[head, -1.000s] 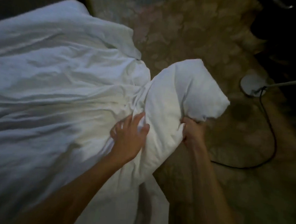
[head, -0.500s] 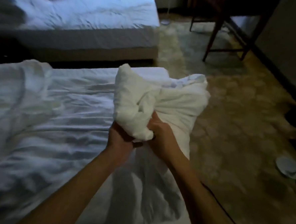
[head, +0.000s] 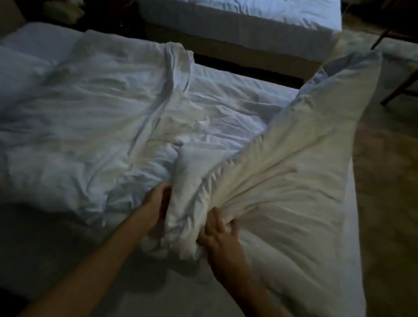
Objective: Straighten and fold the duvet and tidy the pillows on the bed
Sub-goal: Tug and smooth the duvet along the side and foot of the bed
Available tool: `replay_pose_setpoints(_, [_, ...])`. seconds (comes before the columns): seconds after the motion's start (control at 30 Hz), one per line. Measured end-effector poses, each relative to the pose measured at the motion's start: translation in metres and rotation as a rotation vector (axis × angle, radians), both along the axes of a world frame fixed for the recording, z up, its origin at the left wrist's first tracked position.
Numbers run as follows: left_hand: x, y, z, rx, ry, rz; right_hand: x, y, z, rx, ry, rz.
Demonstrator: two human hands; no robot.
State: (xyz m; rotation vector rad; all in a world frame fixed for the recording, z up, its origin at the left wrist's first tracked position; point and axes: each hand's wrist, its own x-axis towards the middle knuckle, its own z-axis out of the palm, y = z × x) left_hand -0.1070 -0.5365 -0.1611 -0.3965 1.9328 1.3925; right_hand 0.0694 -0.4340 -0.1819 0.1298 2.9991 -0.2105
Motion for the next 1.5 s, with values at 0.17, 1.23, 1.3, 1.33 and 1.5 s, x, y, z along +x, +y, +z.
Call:
replay_pose_setpoints(0.17, [0.013, 0.029, -0.018, -0.334, 0.957, -0.406, -0.002, -0.015, -0.017, 0.012, -0.198, -0.041])
replay_pose_setpoints(1.23, [0.053, 0.039, -0.017, 0.125, 0.62, -0.51, -0.232, 0.244, 0.049, -0.366, 0.381, -0.797])
replay_pose_setpoints(1.3, [0.046, 0.027, -0.016, 0.072, 0.527, -0.502, -0.246, 0.222, 0.045, -0.377, 0.374, -0.729])
replay_pose_setpoints(1.33, [0.042, 0.021, -0.015, 0.034, 0.486, -0.516, -0.251, 0.215, 0.04, -0.372, 0.351, -0.72])
replay_pose_setpoints(1.5, [0.024, 0.02, -0.013, -0.011, 0.399, -0.608, -0.256, 0.211, 0.006, -0.198, 0.116, -0.676])
